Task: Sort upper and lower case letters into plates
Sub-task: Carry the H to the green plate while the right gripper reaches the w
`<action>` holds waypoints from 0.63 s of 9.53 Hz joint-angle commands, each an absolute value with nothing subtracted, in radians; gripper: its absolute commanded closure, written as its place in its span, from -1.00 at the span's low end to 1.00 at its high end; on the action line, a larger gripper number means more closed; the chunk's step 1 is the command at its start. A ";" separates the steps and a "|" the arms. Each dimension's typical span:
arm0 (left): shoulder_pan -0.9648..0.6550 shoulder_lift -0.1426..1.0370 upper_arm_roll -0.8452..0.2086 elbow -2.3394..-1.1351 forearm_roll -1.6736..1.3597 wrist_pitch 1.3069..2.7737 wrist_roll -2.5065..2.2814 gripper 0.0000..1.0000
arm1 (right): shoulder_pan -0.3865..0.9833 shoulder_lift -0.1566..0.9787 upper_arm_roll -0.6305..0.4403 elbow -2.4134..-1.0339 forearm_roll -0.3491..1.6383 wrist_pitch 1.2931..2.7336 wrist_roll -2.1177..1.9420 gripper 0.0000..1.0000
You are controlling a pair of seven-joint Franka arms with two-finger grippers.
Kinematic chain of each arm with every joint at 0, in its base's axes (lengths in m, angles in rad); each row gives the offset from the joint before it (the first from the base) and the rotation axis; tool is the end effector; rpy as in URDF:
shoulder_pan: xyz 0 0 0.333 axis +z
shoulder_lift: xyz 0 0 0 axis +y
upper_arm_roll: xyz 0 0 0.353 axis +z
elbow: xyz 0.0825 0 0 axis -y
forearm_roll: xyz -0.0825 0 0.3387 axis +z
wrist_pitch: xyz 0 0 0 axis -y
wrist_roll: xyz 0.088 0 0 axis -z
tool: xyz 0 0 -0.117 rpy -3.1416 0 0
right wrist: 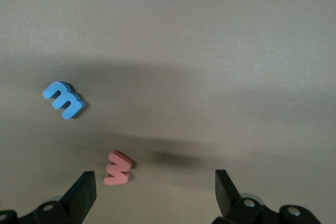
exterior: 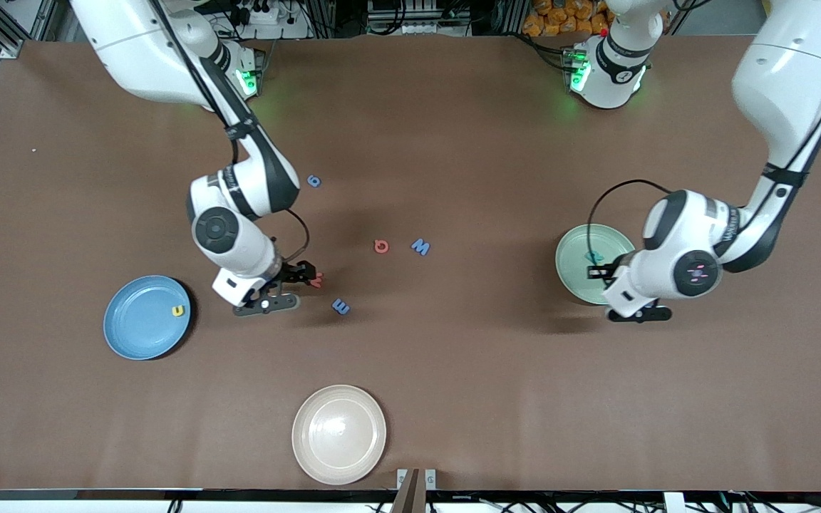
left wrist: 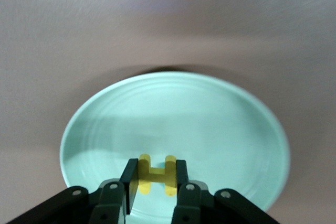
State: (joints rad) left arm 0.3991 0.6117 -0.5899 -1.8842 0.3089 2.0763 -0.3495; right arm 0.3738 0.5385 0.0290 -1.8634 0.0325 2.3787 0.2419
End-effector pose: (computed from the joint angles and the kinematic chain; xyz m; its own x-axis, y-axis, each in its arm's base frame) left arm 0.5794 -0.0651 0.2593 0.9536 -0.0005 -0.3011 0.0025 -0.9999 0.0098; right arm 0.5767 0.2444 0.2803 0.9906 0.1332 -0.0317 0.1323 -0.9908 -0.0300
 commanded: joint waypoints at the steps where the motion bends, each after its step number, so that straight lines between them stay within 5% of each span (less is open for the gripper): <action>1: 0.400 0.543 -0.612 -2.000 0.365 2.124 -0.351 0.83 | 0.399 0.592 0.025 -1.815 0.031 2.373 0.340 -1.00; 6: 0.425 0.514 -0.612 -2.040 0.409 2.125 -0.299 0.66 | 0.459 0.638 0.025 -1.827 0.034 2.414 0.445 -1.00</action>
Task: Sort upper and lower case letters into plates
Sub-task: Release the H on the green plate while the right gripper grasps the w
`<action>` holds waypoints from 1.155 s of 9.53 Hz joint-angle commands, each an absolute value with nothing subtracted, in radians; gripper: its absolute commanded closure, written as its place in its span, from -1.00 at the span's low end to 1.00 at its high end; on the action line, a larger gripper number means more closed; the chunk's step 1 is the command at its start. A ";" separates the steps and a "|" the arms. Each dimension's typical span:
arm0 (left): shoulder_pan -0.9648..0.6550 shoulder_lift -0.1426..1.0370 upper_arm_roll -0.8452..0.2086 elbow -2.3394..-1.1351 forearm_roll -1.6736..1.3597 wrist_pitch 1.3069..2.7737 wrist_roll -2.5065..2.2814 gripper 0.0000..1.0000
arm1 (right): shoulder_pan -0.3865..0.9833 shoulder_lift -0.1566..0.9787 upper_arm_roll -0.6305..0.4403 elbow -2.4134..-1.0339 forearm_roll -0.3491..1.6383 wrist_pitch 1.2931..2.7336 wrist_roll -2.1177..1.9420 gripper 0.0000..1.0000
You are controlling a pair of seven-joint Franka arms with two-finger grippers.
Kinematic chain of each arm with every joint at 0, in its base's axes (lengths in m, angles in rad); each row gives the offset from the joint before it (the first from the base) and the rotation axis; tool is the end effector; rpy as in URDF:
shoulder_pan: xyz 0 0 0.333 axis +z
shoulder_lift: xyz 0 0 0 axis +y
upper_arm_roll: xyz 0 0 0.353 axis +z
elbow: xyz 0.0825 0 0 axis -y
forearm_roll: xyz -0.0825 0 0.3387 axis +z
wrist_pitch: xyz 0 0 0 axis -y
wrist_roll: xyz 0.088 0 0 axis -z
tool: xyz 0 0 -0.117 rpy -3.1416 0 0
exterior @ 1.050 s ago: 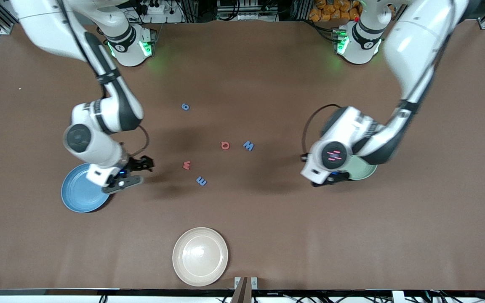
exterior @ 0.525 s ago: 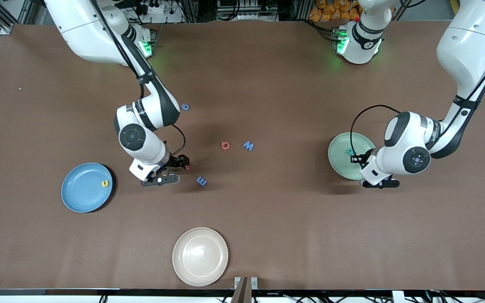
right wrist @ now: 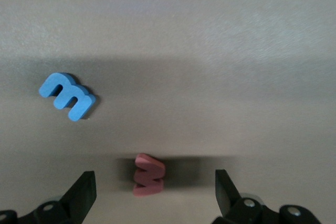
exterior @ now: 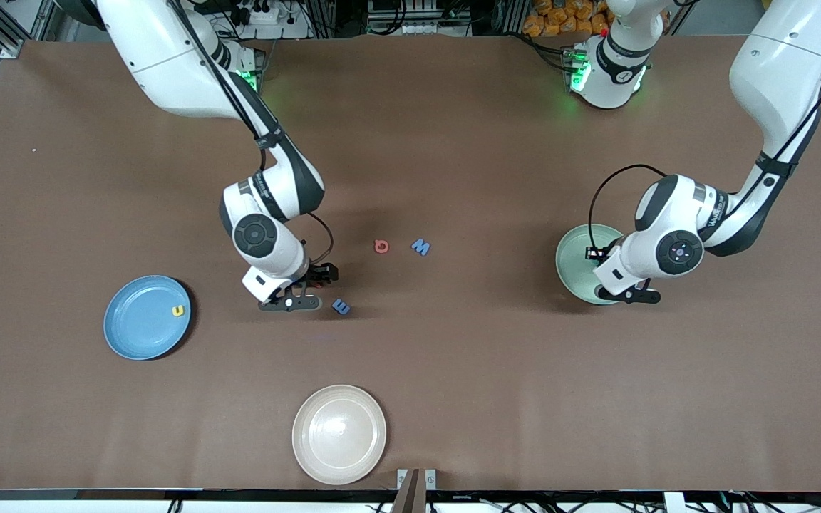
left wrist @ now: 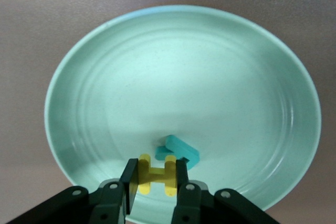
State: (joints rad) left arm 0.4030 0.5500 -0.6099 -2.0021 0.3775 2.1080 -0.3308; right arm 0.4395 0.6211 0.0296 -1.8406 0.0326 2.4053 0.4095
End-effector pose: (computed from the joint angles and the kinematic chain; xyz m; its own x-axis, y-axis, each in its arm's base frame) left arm 0.5470 -0.0762 0.2573 0.9482 -0.0936 -0.3037 -0.1115 -0.9929 -0.0421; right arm 0.5634 0.2839 0.2389 0.9973 0.0301 -0.0671 0.0294 -0.9995 -0.0120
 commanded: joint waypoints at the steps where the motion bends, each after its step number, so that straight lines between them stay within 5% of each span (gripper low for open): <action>1: 0.443 0.514 -0.612 -2.042 0.413 2.125 -0.263 0.66 | 0.459 0.638 0.025 -1.828 0.034 2.414 0.445 -1.00; 3: 0.469 0.520 -0.612 -2.037 0.413 2.125 -0.193 0.60 | 0.459 0.643 0.025 -1.830 0.034 2.416 0.445 -1.00; 4: 0.465 0.522 -0.614 -2.037 0.413 2.125 -0.208 -0.77 | 0.459 0.643 0.025 -1.844 0.031 2.430 0.427 -0.21; 5: 0.460 0.519 -0.615 -2.037 0.411 2.125 -0.215 -1.00 | 0.457 0.644 0.025 -1.867 0.029 2.472 0.423 0.95; 11: 0.342 0.541 -0.778 -1.964 0.396 2.108 -0.731 -1.00 | 0.440 0.612 0.025 -1.882 0.029 2.491 0.419 1.00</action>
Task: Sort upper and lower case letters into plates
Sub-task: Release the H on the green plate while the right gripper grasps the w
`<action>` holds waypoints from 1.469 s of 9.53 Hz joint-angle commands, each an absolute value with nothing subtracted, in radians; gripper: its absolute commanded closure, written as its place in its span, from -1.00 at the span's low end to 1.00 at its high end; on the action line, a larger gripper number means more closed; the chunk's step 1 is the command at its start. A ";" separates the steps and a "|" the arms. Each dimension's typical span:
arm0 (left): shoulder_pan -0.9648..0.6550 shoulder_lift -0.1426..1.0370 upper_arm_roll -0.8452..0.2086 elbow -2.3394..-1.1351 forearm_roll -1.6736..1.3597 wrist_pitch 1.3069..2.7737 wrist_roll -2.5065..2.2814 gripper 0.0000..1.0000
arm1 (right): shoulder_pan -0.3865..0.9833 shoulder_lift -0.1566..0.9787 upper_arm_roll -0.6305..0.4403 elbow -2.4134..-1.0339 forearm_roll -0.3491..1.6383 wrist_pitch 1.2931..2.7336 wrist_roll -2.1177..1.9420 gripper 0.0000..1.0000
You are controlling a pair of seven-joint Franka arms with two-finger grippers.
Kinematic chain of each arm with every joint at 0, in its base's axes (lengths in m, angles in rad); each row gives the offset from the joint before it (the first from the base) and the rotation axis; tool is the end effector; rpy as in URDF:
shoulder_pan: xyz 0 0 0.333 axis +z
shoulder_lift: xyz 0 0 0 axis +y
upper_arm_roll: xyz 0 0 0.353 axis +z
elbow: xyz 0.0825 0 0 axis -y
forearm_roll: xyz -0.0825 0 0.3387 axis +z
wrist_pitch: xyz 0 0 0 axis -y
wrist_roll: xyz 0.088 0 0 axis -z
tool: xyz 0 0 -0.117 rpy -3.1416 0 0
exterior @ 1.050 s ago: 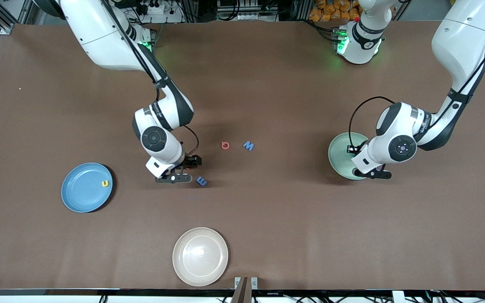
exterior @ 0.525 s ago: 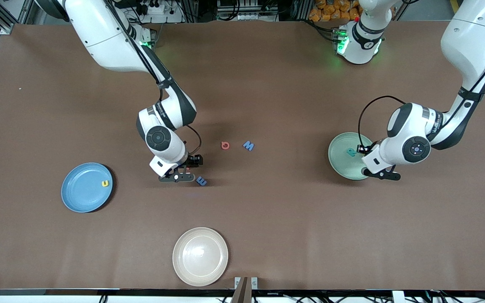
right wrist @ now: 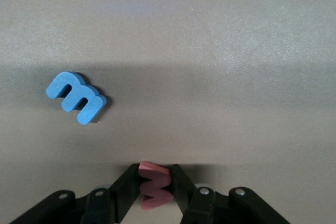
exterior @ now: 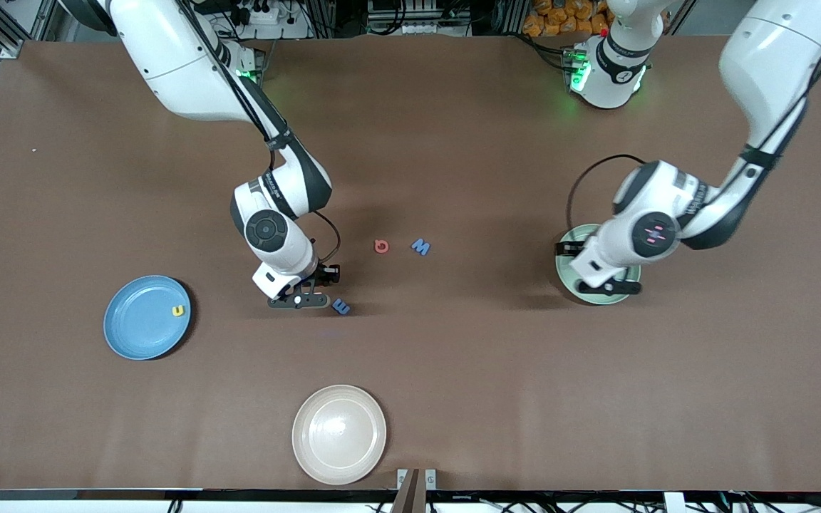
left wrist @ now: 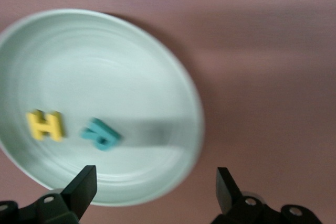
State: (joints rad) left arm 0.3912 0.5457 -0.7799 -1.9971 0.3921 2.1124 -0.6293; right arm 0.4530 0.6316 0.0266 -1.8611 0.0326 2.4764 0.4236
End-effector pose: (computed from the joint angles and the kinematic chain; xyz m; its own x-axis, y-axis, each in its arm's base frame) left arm 0.5330 -0.1654 0.2894 0.9714 0.0248 -0.2363 0.0132 -0.9986 -0.0506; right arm 0.5610 0.2900 0.2309 0.9992 0.0255 -0.0298 0.0248 -0.9994 -0.0254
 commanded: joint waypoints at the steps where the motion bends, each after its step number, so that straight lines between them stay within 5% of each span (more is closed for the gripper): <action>1: 0.293 0.558 -0.778 -1.926 0.381 2.108 -0.832 -1.00 | 0.419 0.586 0.025 -1.882 0.029 2.484 0.394 1.00; 5: 0.022 0.687 -0.767 -1.728 0.385 2.109 -1.252 -1.00 | 0.289 0.464 0.021 -1.873 0.029 2.306 0.171 1.00; 10: -0.522 0.823 -0.410 -1.450 0.358 2.111 -1.592 -1.00 | 0.027 0.449 0.017 -1.868 -0.001 2.253 -0.304 1.00; 12: -0.552 0.851 -0.384 -1.430 0.353 2.132 -1.652 -1.00 | -0.035 0.465 0.018 -1.858 -0.125 2.258 -0.373 0.99; 13: -0.551 0.856 -0.383 -1.431 0.353 2.135 -1.687 -1.00 | -0.073 0.482 0.020 -1.846 -0.194 2.264 -0.408 0.63; 14: -0.552 0.861 -0.382 -1.434 0.353 2.137 -1.734 -1.00 | -0.096 0.503 0.020 -1.821 -0.205 2.264 -0.434 -0.05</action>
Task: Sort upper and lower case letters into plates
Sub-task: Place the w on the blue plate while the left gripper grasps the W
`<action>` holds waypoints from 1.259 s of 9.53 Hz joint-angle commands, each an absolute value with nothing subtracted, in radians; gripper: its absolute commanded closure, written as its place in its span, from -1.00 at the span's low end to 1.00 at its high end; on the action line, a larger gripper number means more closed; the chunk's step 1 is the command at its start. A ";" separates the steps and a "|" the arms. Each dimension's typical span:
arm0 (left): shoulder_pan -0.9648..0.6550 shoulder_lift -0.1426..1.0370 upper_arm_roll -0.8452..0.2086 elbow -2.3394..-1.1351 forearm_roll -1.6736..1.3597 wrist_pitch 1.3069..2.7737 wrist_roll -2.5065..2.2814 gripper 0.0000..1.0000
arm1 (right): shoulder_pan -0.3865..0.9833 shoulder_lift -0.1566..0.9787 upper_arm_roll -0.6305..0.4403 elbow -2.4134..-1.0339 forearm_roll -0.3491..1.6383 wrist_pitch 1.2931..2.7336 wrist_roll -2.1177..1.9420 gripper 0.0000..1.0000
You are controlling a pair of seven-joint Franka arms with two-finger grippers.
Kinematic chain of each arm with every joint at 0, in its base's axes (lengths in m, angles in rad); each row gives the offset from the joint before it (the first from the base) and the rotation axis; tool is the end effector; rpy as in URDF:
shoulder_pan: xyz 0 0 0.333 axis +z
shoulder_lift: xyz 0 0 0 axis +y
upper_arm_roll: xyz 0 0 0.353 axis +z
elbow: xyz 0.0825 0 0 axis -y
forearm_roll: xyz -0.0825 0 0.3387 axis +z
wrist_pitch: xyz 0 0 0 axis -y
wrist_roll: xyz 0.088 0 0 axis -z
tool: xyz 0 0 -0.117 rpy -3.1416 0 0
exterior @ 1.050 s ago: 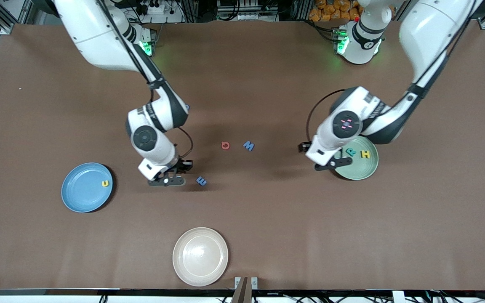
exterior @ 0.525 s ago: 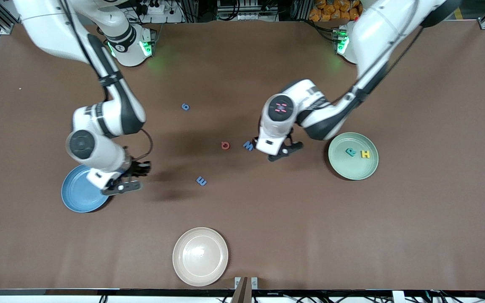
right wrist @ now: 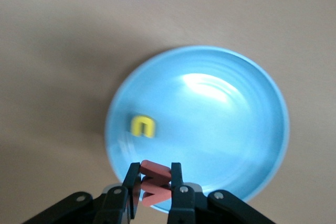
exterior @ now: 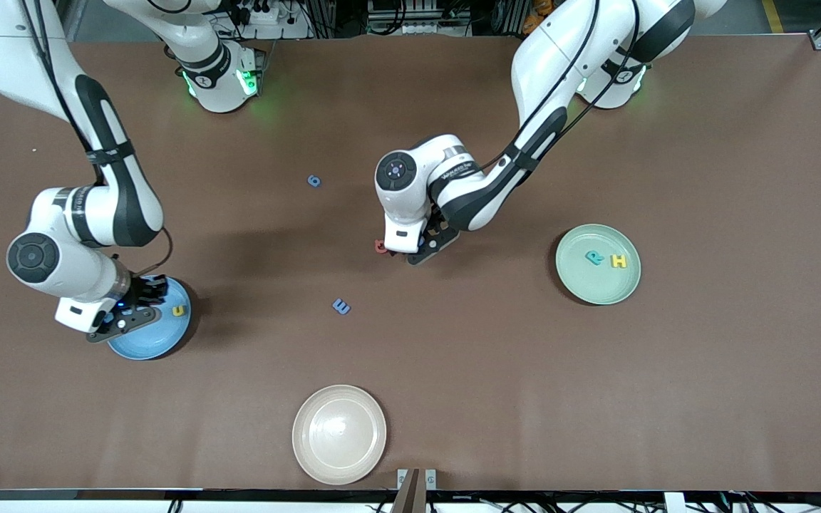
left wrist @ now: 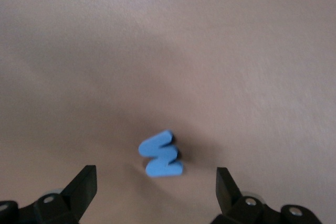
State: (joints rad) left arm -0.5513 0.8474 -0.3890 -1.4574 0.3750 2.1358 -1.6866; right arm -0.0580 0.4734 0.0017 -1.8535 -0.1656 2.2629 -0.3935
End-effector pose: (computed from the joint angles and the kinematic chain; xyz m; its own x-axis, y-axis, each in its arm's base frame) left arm 0.4729 -0.5156 0.2372 0.8062 0.5915 0.0162 0.5901 -0.8017 -0.0950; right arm 0.6167 -0.0405 0.3152 0.8982 0.4254 -0.1105 0.4349 -0.8966 0.0831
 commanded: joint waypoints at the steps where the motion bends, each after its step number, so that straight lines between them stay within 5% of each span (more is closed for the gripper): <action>1: -0.548 0.867 -0.383 -1.436 0.351 2.147 -1.755 -1.00 | -0.101 0.508 0.020 -1.815 -0.207 2.264 -0.451 -0.67; 2: -0.548 0.867 -0.382 -1.440 0.333 2.198 -1.810 -1.00 | -0.100 0.508 0.020 -1.816 -0.207 2.261 -0.454 -1.00; 8: -0.512 0.838 -0.383 -1.577 0.330 2.319 -1.879 -1.00 | -0.135 0.500 0.028 -1.714 -0.196 2.235 -0.507 -1.00; 10: -0.502 0.839 -0.385 -1.583 0.328 2.327 -1.878 -0.99 | -0.124 0.467 0.044 -1.686 -0.131 2.113 -0.508 -1.00; 12: -0.500 0.839 -0.391 -1.583 0.325 2.329 -1.882 -0.76 | -0.126 0.460 0.048 -1.635 0.088 1.975 -0.514 -1.00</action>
State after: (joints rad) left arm -0.5118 0.8630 -0.3875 -1.5461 0.3485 2.3184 -1.8648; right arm -0.1111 0.4743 0.0329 -1.6600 -0.0188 2.0493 -0.4961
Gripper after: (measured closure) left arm 0.057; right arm 0.000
